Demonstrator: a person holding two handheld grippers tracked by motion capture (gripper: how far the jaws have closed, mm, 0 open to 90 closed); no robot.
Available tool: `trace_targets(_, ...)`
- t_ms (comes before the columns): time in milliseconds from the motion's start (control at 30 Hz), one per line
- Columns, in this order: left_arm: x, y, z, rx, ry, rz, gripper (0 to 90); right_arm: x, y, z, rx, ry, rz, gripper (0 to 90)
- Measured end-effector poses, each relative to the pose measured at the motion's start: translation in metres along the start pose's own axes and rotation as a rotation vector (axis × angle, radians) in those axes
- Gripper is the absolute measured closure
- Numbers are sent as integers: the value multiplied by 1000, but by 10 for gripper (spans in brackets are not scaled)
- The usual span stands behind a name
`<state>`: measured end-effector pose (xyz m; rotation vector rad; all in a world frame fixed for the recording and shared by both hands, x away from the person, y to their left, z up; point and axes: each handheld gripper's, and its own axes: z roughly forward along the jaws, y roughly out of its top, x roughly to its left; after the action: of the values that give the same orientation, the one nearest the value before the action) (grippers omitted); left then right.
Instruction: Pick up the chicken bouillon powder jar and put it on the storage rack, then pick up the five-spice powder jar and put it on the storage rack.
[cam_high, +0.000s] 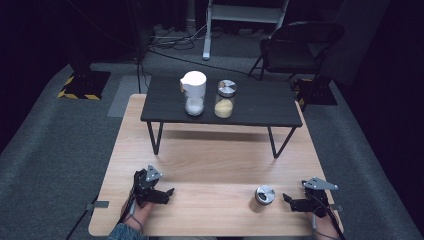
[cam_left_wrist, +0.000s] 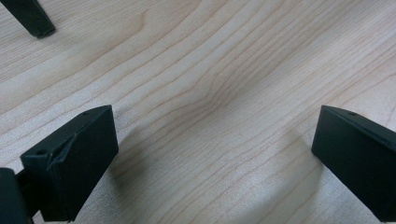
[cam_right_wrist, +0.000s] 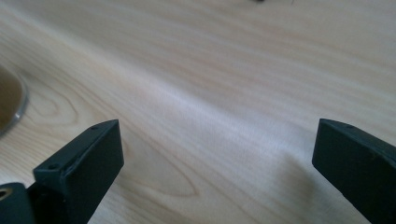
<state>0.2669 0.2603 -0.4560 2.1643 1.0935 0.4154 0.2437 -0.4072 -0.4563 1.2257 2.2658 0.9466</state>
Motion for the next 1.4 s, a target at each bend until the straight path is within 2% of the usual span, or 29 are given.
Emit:
trace_targets(567, 0, 0, 0, 0, 0, -1, 4, -7, 0, -1, 8, 38, -16, 2)
trace_targets(667, 0, 0, 0, 1, 0, -2, 4, -8, -3, -3, -3, 60, -29, 14)
trace_targets(833, -1, 0, 0, 1, 2, -3, 4, -10, -12, -16, -72, 104, -50, 12)
trace_targets(1033, -1, 0, 0, 0, 2, -3, 4, -5, -24, -30, -128, 151, -90, 11)
trace_targets(1233, -1, 0, 0, 1, 4, -3, 3, 1, -34, -45, -177, 167, -109, 10)
trace_targets(1400, -1, 0, 0, 1, 4, -4, 3, 8, -44, -58, -199, 160, -98, 9)
